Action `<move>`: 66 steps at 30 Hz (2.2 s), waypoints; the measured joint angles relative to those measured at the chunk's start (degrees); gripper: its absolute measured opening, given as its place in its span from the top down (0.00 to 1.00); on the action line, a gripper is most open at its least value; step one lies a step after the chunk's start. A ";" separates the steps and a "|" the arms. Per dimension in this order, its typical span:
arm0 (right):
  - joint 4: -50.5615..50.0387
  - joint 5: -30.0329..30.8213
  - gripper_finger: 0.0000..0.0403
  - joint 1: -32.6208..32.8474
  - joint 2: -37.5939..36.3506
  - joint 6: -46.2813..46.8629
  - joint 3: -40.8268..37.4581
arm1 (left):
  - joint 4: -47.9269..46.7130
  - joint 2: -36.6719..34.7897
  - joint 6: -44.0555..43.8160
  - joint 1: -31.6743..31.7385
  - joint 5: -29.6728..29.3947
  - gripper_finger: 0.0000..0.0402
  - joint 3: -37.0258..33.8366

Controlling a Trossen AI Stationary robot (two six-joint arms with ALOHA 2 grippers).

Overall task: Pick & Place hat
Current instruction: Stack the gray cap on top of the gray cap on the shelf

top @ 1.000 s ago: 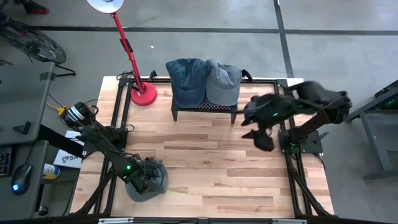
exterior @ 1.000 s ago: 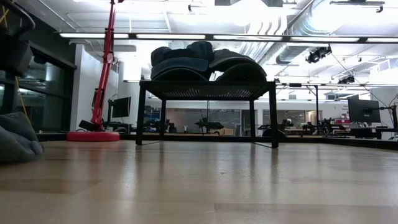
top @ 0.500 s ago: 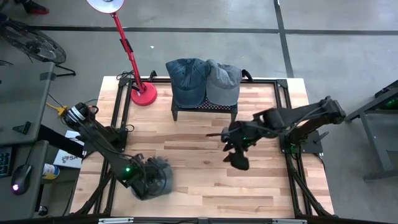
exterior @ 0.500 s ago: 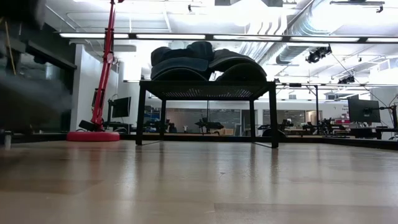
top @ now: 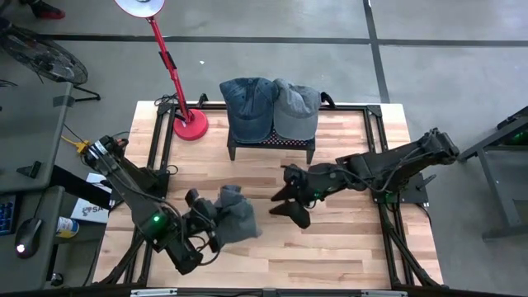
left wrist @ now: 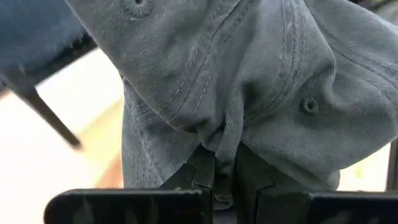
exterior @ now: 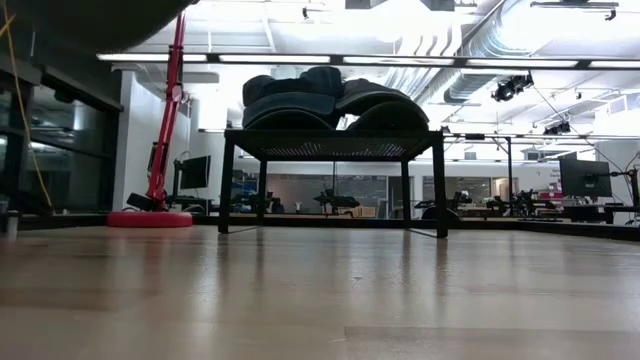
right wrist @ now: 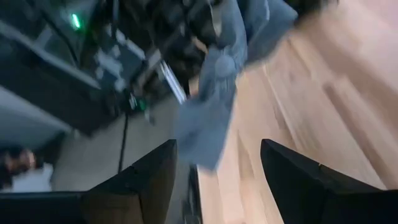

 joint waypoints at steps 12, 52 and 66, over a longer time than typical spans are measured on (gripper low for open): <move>9.72 11.72 0.44 -1.39 -0.13 -3.36 0.04 | 8.43 0.00 20.41 8.22 -6.02 0.95 4.71; 11.10 8.02 0.94 -1.53 -0.94 -6.45 0.04 | 10.32 -0.06 25.87 9.77 -6.04 0.92 4.75; 6.61 9.72 0.94 -0.77 -8.02 -8.84 0.04 | 10.80 -2.08 34.90 9.63 -1.40 0.60 6.34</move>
